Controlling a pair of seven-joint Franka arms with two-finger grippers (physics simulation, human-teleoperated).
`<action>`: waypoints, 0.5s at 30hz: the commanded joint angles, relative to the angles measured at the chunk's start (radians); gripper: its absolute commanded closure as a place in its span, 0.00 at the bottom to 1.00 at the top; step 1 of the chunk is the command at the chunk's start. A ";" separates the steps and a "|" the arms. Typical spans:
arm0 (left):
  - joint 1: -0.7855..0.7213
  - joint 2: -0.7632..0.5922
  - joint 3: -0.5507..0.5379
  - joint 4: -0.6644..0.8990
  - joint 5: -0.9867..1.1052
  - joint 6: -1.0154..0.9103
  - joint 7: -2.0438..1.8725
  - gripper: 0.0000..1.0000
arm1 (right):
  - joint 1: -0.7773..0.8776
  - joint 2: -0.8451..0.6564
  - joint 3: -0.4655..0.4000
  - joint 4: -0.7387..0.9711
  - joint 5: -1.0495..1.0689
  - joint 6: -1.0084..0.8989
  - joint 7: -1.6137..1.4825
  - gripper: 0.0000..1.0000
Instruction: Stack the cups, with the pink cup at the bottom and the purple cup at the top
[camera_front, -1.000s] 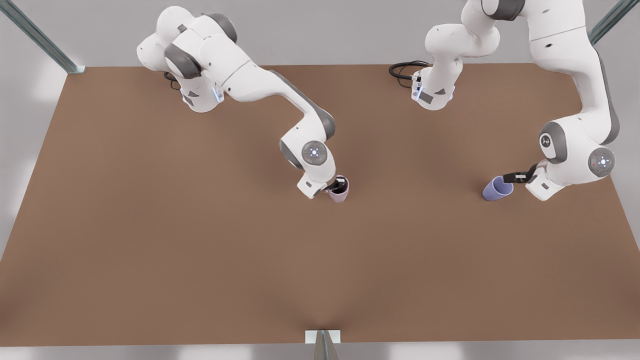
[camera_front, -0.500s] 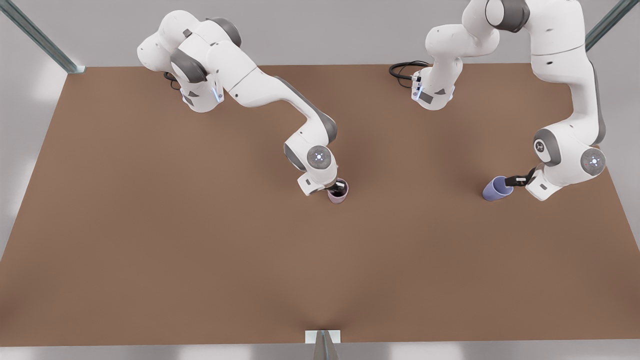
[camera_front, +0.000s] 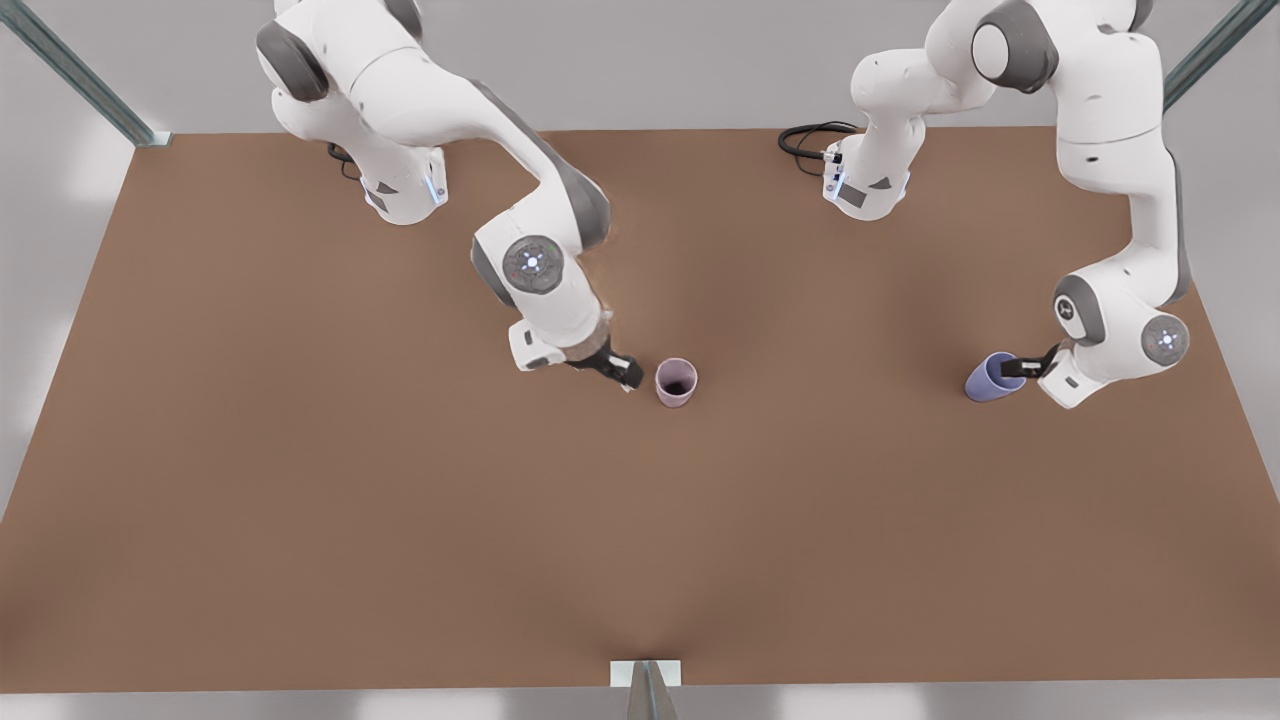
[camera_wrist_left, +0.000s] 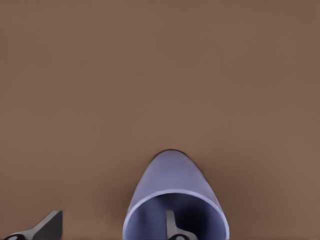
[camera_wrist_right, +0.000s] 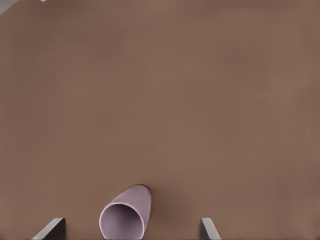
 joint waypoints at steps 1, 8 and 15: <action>0.002 0.006 0.000 0.000 -0.003 0.010 0.026 0.00 | -0.098 -0.087 -0.046 0.003 0.036 -0.323 -0.598 0.00; 0.002 0.011 -0.001 -0.022 -0.089 0.010 0.026 0.45 | -0.422 -0.196 -0.070 0.015 -0.214 -0.414 -1.172 0.00; 0.002 0.008 -0.003 -0.022 -0.095 -0.012 0.029 0.66 | -0.428 -0.156 -0.078 0.052 -0.249 -0.420 -1.174 0.00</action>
